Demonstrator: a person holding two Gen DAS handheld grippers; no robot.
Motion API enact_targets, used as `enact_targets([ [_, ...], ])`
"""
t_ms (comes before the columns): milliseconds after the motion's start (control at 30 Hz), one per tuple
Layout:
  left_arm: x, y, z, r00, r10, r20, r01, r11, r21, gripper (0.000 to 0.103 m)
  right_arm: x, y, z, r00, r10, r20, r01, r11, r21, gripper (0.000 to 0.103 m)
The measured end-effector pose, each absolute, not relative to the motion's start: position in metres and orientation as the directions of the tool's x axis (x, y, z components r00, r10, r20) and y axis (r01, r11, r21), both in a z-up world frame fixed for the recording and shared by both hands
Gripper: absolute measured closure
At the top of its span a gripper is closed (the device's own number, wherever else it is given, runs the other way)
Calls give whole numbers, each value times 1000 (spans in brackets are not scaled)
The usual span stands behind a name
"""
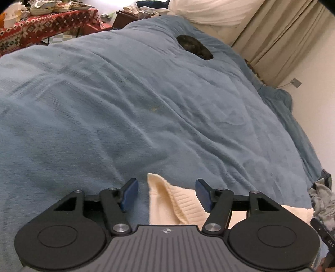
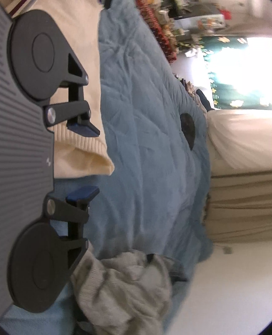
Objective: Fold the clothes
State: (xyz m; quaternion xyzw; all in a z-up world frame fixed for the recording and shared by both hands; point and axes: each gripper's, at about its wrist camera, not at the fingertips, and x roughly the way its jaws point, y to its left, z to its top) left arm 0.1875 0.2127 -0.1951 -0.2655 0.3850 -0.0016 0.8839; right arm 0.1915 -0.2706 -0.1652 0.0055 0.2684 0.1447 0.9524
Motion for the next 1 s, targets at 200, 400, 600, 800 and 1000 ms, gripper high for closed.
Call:
enact_targets([
  [200,200,209,-206,699,-216,-682,-198,858,-474,59,215,-279,-168,771,362,-524,-295,932,209,45],
  [400,199,211,-209,717,-196,-669,-234,836,-496,92,224,-285,-171,774,362,-520,-254,929,269,93],
  [600,200,214,-168,809,-205,-551,-170,815,-554,93,210,-293,-141,835,348,-426,-255,931,262,94],
  [800,260,195,-148,823,-188,-537,-92,887,-453,93,251,-294,-124,859,309,-408,-226,944,238,94],
  [1000,315,182,-194,702,-163,-693,-171,907,-386,89,293,-291,-162,815,233,-531,-178,972,153,82],
])
